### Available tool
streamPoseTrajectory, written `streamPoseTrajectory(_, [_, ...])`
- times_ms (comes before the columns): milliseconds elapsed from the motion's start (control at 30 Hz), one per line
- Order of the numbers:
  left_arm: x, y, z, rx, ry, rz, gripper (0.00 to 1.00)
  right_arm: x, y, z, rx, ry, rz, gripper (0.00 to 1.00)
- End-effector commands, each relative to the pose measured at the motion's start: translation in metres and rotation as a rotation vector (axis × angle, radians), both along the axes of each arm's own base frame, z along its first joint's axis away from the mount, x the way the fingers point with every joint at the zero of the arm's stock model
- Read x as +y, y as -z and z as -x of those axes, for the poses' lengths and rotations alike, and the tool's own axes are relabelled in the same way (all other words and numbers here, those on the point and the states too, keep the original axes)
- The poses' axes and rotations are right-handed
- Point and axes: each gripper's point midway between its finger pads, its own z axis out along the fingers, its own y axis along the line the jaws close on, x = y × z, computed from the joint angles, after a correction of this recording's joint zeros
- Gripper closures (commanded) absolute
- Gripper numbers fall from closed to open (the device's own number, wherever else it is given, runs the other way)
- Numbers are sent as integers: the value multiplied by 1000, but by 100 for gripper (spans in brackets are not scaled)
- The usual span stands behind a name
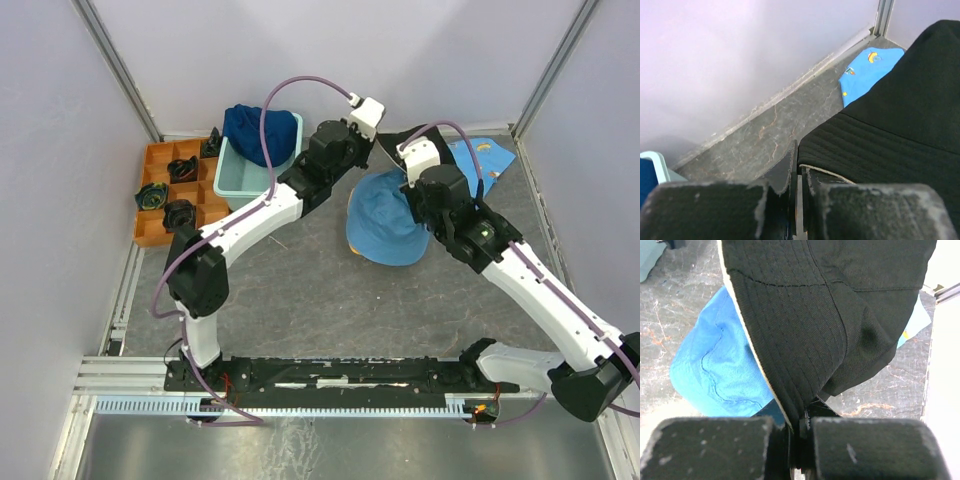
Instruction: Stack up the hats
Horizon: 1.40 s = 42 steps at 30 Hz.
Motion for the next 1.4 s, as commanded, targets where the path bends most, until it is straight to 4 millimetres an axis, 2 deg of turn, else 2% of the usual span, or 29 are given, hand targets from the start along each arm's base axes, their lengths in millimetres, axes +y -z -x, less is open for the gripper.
streamPoseTrajectory(0, [56,-28,-55,-118,-280,-13,97,-13,-39,-4,-109,61,-21,100])
streamPoseTrajectory(100, [70,-13,-59,-130,-331,-73,97,-10,-43,-6,-109,47,-13,100])
streamPoseTrajectory(200, [82,15,-57,-82,-351,-109,97,-8,-40,-5,-97,29,-5,100])
streamPoseTrajectory(333, [93,59,-44,-4,-352,-168,97,-4,-28,-3,-58,2,15,100])
streamPoseTrajectory(433, [101,77,-28,43,-343,-183,97,-2,-22,1,-37,-16,15,100])
streamPoseTrajectory(533, [114,85,-8,69,-346,-187,97,0,-15,7,-6,-37,15,100])
streamPoseTrajectory(733, [141,81,29,77,-348,-170,97,15,12,30,74,-108,9,100])
streamPoseTrajectory(967, [149,114,51,165,-311,-241,97,39,47,50,155,-173,24,100])
streamPoseTrajectory(1067, [152,126,60,189,-302,-257,97,42,57,56,170,-179,31,100])
streamPoseTrajectory(1167, [158,141,70,223,-301,-282,97,43,61,62,175,-189,34,100])
streamPoseTrajectory(1367, [171,157,83,262,-324,-323,97,42,58,73,180,-221,21,100])
